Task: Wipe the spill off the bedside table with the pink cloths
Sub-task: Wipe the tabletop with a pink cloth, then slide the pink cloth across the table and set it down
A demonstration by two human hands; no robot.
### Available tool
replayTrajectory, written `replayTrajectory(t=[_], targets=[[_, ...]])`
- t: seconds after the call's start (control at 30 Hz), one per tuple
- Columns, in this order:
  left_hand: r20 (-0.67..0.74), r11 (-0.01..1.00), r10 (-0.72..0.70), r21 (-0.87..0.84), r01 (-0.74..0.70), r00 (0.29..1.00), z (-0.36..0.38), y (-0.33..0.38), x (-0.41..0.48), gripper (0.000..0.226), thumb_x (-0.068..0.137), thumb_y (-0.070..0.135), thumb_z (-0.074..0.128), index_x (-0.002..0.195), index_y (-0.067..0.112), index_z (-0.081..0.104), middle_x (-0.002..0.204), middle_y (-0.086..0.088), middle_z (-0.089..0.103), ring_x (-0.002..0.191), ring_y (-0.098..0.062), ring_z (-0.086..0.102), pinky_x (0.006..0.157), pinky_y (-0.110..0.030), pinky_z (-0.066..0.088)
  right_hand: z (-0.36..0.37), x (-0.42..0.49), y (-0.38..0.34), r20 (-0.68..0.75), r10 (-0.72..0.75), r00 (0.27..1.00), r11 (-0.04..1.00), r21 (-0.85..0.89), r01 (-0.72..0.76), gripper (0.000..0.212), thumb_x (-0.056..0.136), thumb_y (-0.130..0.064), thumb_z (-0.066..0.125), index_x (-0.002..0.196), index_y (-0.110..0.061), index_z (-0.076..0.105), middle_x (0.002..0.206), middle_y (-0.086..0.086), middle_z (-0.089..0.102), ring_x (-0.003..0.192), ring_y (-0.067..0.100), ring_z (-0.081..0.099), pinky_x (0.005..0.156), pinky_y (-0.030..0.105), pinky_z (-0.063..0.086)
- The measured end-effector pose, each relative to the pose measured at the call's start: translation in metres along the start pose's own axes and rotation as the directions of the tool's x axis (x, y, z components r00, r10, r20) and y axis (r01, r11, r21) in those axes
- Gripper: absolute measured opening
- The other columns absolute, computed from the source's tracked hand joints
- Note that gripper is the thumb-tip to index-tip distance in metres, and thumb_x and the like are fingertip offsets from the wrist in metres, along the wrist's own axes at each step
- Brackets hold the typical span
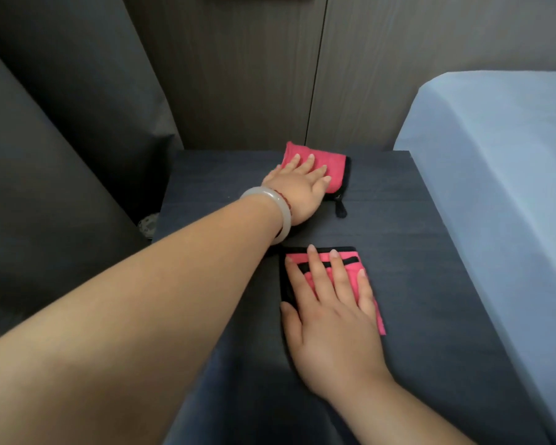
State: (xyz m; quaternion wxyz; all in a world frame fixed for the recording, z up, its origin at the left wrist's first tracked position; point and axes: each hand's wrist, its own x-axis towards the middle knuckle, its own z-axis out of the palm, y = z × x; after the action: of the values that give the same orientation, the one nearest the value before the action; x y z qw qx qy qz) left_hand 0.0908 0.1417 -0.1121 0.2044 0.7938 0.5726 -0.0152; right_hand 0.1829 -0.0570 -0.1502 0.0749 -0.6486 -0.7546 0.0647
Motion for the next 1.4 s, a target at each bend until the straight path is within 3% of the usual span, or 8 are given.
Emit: replayTrajectory(t=[0.2, 0.43, 0.83, 1.1, 1.23, 1.3, 1.4], targets=[[0.009, 0.995, 0.026, 0.091, -0.027, 1.000, 0.005, -0.025, -0.018, 0.054, 0.103, 0.047, 0.014, 0.155, 0.033, 0.008, 0.163, 0.004, -0.007, 0.149, -0.021, -0.010, 0.121, -0.045, 0.002, -0.001, -0.001, -0.002, 0.012, -0.003, 1.000, 1.000, -0.022, 0.003, 0.059, 0.094, -0.051, 0.029, 0.151, -0.034, 0.032, 0.161, -0.001, 0.022, 0.150, 0.024, 0.013, 0.118, 0.054, 0.011], [0.022, 0.992, -0.008, 0.127, 0.005, 1.000, 0.013, -0.017, -0.011, 0.055, 0.102, 0.051, 0.012, 0.154, 0.038, -0.001, 0.162, 0.006, -0.016, 0.147, -0.022, -0.019, 0.118, -0.045, -0.008, -0.001, -0.003, 0.002, -0.006, -0.005, 1.000, 1.000, -0.009, 0.005, 0.058, 0.093, -0.050, 0.031, 0.149, -0.034, 0.035, 0.160, 0.000, 0.026, 0.149, 0.025, 0.016, 0.118, 0.053, 0.013], [0.012, 0.995, 0.012, 0.098, -0.013, 1.000, 0.006, -0.028, -0.028, 0.053, 0.103, 0.049, 0.013, 0.154, 0.040, 0.004, 0.162, 0.007, -0.011, 0.149, -0.021, -0.012, 0.118, -0.041, -0.002, -0.003, -0.003, -0.001, 0.013, 0.000, 1.000, 1.000, -0.019, 0.000, 0.059, 0.094, -0.051, 0.028, 0.151, -0.036, 0.028, 0.161, -0.001, 0.022, 0.150, 0.024, 0.013, 0.119, 0.053, 0.010], [-0.054, 0.980, -0.173, 0.093, 0.178, 0.983, 0.016, -0.069, -0.098, 0.057, 0.102, 0.051, 0.016, 0.155, 0.034, 0.004, 0.163, 0.002, -0.005, 0.149, -0.021, -0.007, 0.119, -0.040, 0.000, -0.001, -0.002, -0.002, 0.005, -0.001, 1.000, 0.999, -0.034, 0.001, 0.062, 0.093, -0.051, 0.025, 0.153, -0.034, 0.023, 0.161, -0.002, 0.023, 0.150, 0.023, 0.014, 0.118, 0.053, 0.010], [-0.074, 0.946, -0.309, 0.084, 0.314, 0.948, 0.026, -0.071, -0.138, 0.059, 0.102, 0.050, 0.016, 0.155, 0.029, 0.002, 0.163, 0.001, -0.008, 0.149, -0.022, -0.009, 0.121, -0.041, 0.000, -0.002, -0.003, -0.002, 0.007, 0.009, 1.000, 1.000, 0.001, -0.009, 0.068, 0.091, -0.053, 0.023, 0.154, -0.027, 0.022, 0.162, -0.005, 0.017, 0.150, 0.019, 0.008, 0.120, 0.050, 0.002], [-0.110, 0.949, -0.306, 0.046, 0.313, 0.946, 0.028, -0.065, -0.155, 0.058, 0.102, 0.048, 0.017, 0.155, 0.027, 0.004, 0.163, 0.001, -0.007, 0.149, -0.021, -0.009, 0.121, -0.039, -0.001, -0.006, -0.004, -0.003, 0.031, 0.001, 1.000, 1.000, 0.014, -0.002, 0.072, 0.089, -0.056, 0.014, 0.154, -0.025, 0.022, 0.163, -0.005, 0.008, 0.151, 0.018, -0.001, 0.120, 0.046, -0.007], [-0.261, 0.972, -0.236, -0.077, 0.224, 0.936, 0.037, -0.040, -0.176, 0.056, 0.103, 0.042, 0.022, 0.155, 0.024, 0.012, 0.163, 0.002, 0.000, 0.149, -0.017, -0.007, 0.120, -0.035, -0.002, -0.013, -0.005, -0.003, 0.068, -0.067, 0.995, 0.997, 0.053, 0.063, 0.077, 0.085, -0.058, -0.004, 0.155, -0.030, 0.008, 0.162, -0.009, -0.007, 0.149, 0.016, -0.013, 0.119, 0.041, -0.014]])
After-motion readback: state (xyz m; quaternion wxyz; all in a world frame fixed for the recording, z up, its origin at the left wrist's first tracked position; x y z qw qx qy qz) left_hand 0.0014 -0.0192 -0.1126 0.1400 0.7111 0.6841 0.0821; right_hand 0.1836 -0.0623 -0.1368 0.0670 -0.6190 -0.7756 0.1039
